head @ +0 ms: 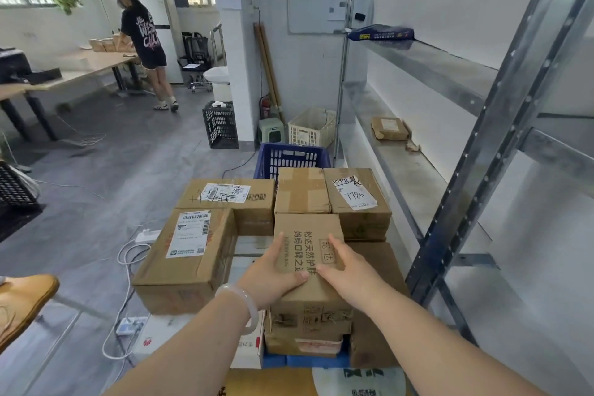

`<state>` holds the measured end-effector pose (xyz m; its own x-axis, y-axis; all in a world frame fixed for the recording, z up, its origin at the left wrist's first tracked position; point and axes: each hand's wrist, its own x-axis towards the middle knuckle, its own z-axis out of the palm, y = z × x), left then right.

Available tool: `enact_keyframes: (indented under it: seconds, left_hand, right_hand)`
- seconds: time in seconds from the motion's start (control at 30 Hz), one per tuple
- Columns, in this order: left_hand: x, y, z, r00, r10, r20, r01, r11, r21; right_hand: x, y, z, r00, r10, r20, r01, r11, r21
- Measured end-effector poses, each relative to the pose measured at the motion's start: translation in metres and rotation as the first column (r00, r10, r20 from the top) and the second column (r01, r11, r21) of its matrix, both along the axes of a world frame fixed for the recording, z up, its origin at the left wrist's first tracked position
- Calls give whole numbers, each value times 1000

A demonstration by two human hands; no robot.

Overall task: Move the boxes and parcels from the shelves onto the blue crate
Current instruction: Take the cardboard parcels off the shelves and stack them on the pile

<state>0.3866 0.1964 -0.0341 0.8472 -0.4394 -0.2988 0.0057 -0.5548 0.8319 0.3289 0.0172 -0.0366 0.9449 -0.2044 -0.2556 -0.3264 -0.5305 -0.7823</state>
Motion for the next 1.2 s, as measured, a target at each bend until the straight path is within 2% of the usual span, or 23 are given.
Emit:
enact_keyframes:
  seconds: [0.23,0.53,0.63,0.7,0.8,0.97,1.1,1.2]
  left_hand:
    - [18,8,-12,999,-3,-49,2,1000,-27]
    - [31,8,-15,999,-24,-25,23,1000,-19]
    - [33,8,-17,996,41,-77,-47,995,-86]
    - [36,8,-23,972,139,-187,-166,976,-138]
    - [40,14,-38,891,259,-373,-341,924,-174]
    - [32,18,-58,783,225,-579,-419,879,-226]
    - [29,15,-62,762,160,-628,-403,876,-266]
    - [28,12,-62,750,171,-639,-422,867,-264]
  right_hand:
    - [11,8,-9,1000,-22,-14,22,999,38]
    - [22,10,-8,998,-64,4,64,997,45]
    - [19,8,-9,993,-114,38,110,989,99]
    - [18,4,-11,984,-174,47,165,973,163]
    - [20,-4,-16,962,-270,-30,269,930,249]
    - [20,-8,-27,916,-319,-242,382,877,292]
    - [21,-11,-40,879,-318,-355,434,843,318]
    - [26,-16,-51,848,-321,-423,479,805,349]
